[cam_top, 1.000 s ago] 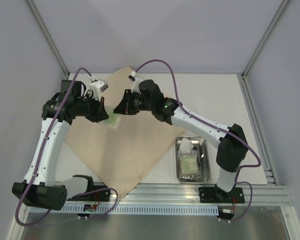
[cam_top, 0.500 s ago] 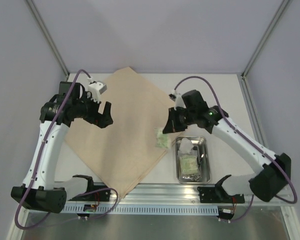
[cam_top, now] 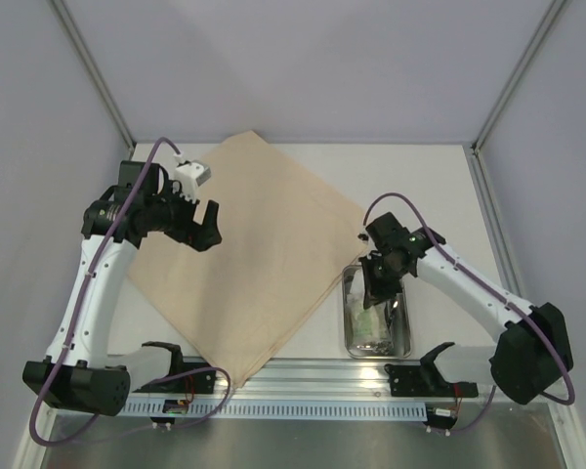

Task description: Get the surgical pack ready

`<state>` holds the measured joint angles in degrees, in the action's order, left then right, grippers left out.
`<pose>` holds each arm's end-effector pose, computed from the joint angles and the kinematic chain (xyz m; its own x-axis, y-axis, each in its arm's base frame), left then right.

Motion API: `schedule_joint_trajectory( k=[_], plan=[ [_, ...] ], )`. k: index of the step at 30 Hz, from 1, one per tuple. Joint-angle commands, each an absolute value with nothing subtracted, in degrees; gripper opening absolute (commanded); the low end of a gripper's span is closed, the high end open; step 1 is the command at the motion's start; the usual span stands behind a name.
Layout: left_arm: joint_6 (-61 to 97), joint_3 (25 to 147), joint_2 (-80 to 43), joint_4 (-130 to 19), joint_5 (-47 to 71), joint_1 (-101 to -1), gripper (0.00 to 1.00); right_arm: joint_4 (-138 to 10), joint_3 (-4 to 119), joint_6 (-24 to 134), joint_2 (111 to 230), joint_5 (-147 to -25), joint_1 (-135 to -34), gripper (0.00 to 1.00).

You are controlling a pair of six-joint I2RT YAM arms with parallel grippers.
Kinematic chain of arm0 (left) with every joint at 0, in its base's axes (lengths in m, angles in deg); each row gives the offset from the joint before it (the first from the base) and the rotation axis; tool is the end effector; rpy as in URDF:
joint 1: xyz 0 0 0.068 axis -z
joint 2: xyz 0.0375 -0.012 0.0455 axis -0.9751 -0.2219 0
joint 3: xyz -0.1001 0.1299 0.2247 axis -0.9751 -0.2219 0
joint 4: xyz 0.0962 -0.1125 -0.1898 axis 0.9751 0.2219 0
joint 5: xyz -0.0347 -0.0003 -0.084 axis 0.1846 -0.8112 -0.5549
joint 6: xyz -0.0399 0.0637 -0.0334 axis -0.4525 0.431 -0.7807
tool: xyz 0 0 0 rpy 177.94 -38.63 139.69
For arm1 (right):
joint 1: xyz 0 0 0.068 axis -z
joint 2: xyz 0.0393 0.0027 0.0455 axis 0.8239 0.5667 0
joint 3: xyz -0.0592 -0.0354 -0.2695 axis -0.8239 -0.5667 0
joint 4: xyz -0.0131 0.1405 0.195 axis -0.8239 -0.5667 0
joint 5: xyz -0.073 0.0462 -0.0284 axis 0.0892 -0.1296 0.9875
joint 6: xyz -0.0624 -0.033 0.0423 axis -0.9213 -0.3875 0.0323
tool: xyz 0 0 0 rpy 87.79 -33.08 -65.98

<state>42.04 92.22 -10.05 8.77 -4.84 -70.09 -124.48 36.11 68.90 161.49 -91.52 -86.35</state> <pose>0.2018 -0.0556 0.3578 -0.6671 0.2739 -0.6928 0.5316 0.8266 -0.1850 0.1603 0.1151 0.2170 -0.9785 -0.1812 -0.0989 -0.2022 0.9383 0.2806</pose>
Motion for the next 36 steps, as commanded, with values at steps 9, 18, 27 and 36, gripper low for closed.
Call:
schedule_joint_trajectory(
  k=[9, 18, 27, 36],
  plan=[
    [43.15, 92.91, -9.8, 8.27, -5.98, -69.97, 1.0, -119.64, 36.8, 64.73, 168.35, -87.56, -85.98, 0.42],
    [43.06, 93.08, -10.86, 8.18, -7.56, -69.97, 1.0, -127.12, 47.07, 70.79, 161.06, -72.44, -85.89, 0.82],
    [43.76, 92.91, -10.07, 8.36, -7.29, -69.97, 1.0, -123.45, 36.03, 81.35, 159.55, -72.44, -75.08, 0.55],
    [44.2, 92.73, -8.66, 9.24, -8.61, -69.97, 1.0, -118.43, 27.94, 81.18, 163.77, -67.17, -73.23, 0.57]
  ],
)
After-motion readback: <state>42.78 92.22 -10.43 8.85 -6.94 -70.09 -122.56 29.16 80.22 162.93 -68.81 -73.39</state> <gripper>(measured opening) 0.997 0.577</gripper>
